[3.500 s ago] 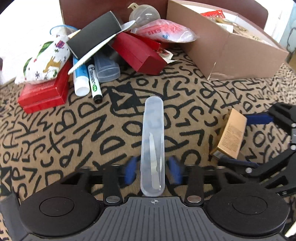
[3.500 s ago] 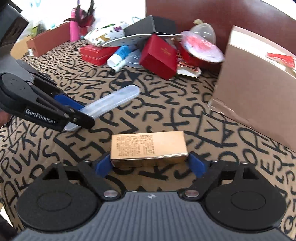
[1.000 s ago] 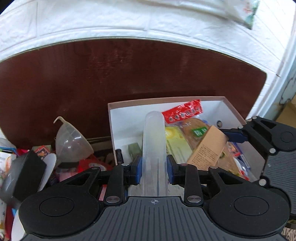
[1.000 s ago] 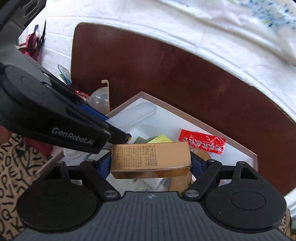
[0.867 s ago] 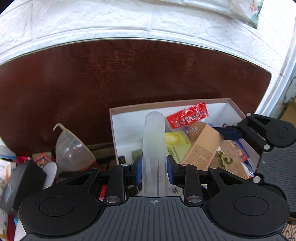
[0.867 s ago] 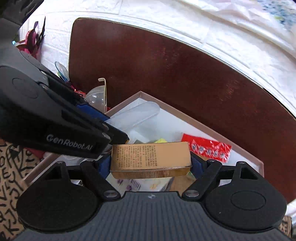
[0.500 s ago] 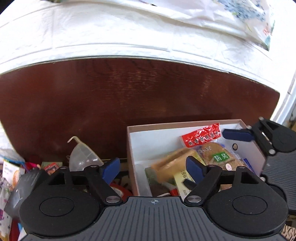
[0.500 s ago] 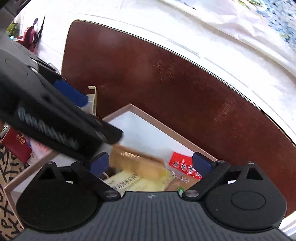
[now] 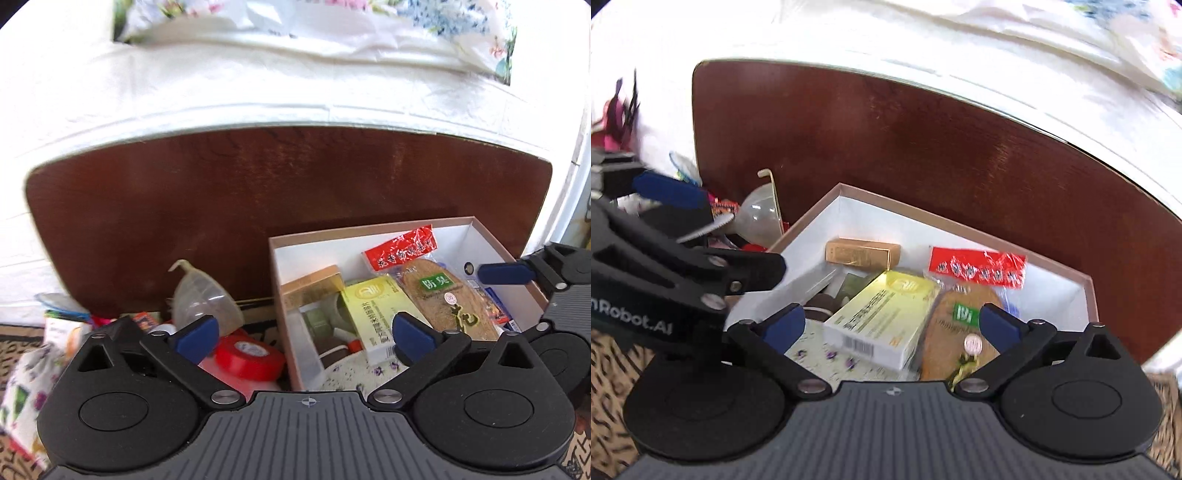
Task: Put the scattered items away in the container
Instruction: 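Withdraw both grippers from the cardboard box back toward the pile, then grasp the red square gift box with the left gripper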
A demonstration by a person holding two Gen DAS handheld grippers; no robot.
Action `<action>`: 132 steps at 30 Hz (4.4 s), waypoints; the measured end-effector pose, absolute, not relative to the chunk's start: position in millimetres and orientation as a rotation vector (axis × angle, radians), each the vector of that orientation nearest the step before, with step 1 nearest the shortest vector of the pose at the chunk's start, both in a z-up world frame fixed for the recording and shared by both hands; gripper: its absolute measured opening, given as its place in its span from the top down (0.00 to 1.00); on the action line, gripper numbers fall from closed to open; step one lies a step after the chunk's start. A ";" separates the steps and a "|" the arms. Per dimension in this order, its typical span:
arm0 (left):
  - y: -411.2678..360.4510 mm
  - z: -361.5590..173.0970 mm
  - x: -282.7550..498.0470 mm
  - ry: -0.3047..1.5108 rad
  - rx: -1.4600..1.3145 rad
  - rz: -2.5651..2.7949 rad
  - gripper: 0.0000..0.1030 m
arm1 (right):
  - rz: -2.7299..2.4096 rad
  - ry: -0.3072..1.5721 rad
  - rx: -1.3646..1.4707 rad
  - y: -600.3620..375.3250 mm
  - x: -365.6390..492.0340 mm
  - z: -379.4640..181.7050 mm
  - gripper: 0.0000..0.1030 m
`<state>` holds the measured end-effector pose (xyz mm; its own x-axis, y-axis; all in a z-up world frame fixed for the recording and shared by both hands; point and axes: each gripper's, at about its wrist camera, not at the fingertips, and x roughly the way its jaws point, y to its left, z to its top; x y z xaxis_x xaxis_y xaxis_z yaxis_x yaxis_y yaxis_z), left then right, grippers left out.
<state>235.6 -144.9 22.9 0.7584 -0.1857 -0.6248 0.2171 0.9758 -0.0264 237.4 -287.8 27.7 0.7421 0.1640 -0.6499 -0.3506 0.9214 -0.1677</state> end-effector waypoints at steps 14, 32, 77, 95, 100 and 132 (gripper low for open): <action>-102.1 25.6 95.5 0.656 0.086 -0.162 0.00 | 0.195 0.682 -0.181 -253.1 102.2 21.3 0.01; 7.9 -15.7 -5.2 0.669 0.080 0.017 0.00 | 0.246 0.789 -0.124 -151.0 15.5 -25.2 0.01; 33.5 -72.3 166.4 0.803 -0.072 -0.196 0.19 | 0.318 0.758 -0.179 -98.2 161.1 -104.0 0.04; 34.8 -102.7 227.4 0.894 -0.251 -0.359 0.47 | 0.440 0.714 -0.110 -100.4 190.9 -108.7 0.24; 37.6 -103.6 223.7 0.908 -0.279 -0.379 0.50 | 0.451 0.723 -0.107 -101.3 188.1 -105.4 0.24; 46.0 -88.8 56.9 0.920 -0.246 -0.296 0.19 | 0.582 0.832 -0.150 -150.8 7.5 -86.1 0.12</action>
<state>56.9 46.0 -88.8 0.5705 -0.3539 -0.7412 0.1455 0.9317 -0.3328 7.5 -150.8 -86.1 0.5285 0.4280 -0.7331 -0.5419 0.8348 0.0967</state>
